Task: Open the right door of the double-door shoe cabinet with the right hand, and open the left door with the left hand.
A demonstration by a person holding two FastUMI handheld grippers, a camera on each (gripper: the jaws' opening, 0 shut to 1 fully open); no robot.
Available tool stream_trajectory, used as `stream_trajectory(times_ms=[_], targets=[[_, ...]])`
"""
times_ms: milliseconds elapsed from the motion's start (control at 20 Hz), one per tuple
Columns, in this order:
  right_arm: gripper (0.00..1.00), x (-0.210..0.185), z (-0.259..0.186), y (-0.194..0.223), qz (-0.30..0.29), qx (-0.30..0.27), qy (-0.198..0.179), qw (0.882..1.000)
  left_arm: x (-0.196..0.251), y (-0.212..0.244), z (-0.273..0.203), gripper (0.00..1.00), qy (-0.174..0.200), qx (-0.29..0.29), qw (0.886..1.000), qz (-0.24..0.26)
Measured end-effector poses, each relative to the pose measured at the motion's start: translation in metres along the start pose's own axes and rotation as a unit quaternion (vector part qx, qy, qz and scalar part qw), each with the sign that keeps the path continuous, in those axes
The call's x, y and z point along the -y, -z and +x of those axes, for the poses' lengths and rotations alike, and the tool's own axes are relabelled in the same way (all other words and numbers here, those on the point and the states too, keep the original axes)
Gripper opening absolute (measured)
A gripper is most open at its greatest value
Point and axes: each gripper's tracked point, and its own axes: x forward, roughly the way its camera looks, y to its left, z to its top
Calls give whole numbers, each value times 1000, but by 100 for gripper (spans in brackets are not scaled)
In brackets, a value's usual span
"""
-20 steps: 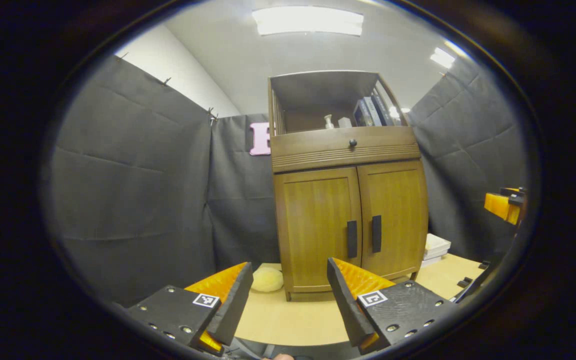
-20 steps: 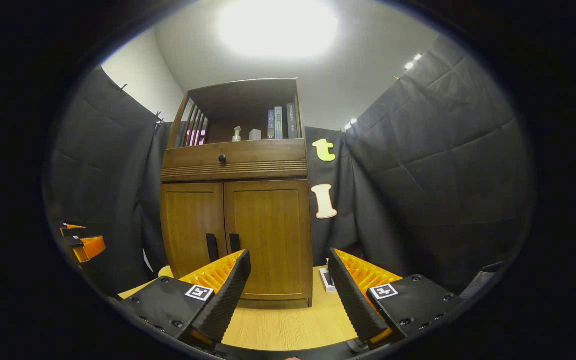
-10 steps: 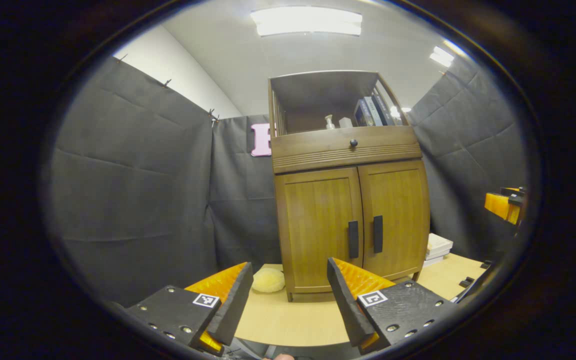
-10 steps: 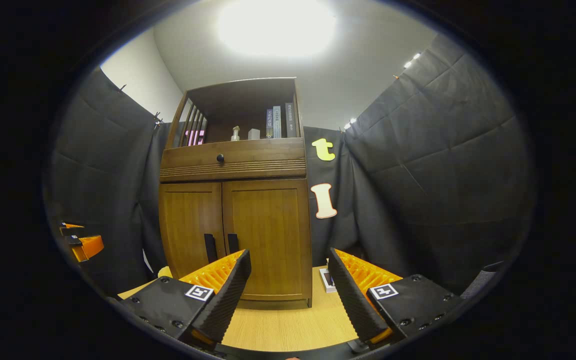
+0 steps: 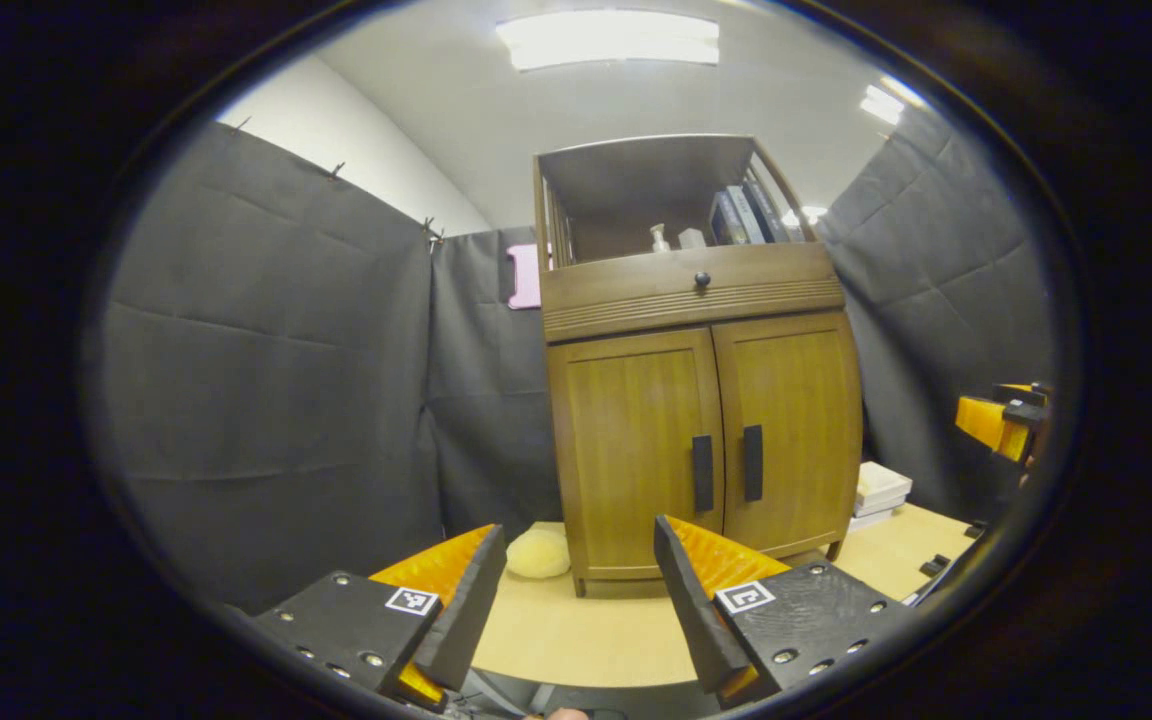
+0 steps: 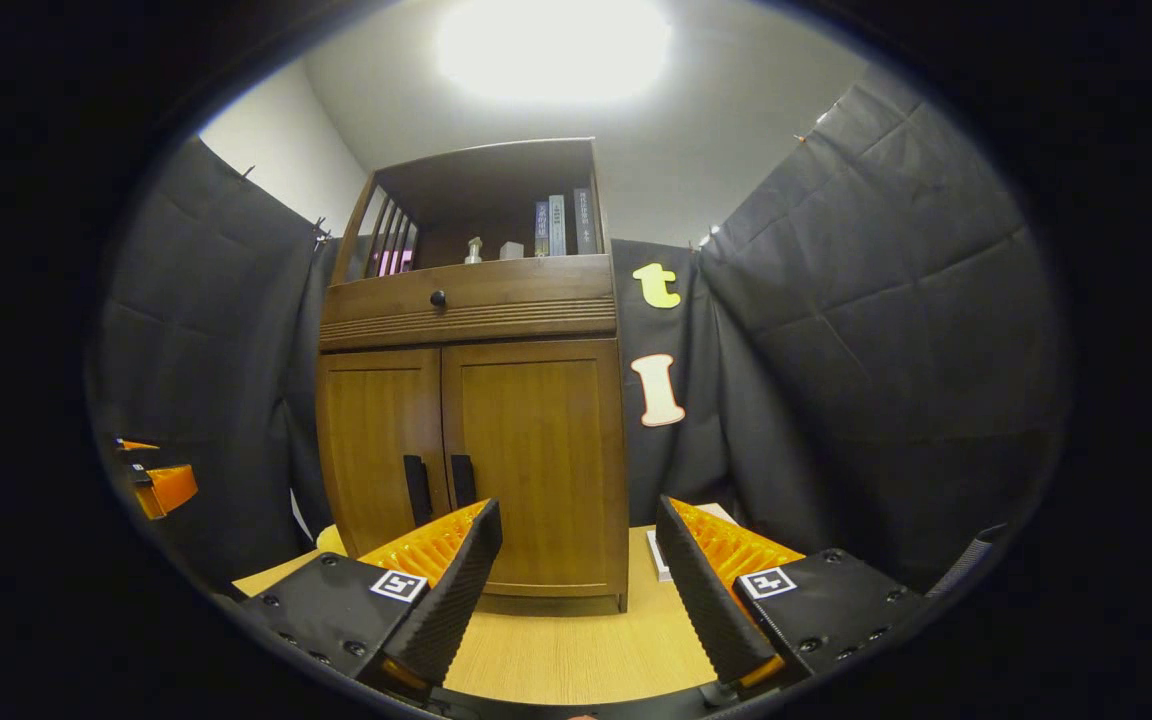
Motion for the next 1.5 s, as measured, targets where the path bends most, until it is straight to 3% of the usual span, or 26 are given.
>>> stream_trajectory(times_ms=[250, 650, 950, 1000, 1500], targets=[[97, -16, 35, -3, 9, 2, -29, 1000, 5, 0, -7, 86, -15, 2, 1000, 14], [98, -71, 104, -3, 11, 6, -59, 998, -4, 5, 14, 86, -5, 7, 1000, 8], [98, -107, 155, 11, 6, -3, -70, 997, -45, 14, 50, 86, -25, 1, 1000, 12], [92, -112, 162, 16, 7, -6, -73, 997, -50, 17, 53, 86, -29, -2, 1000, 12], [92, -149, 234, 68, -9, -47, -67, 997, -99, 39, 68, 86, -62, -13, 998, 7]])
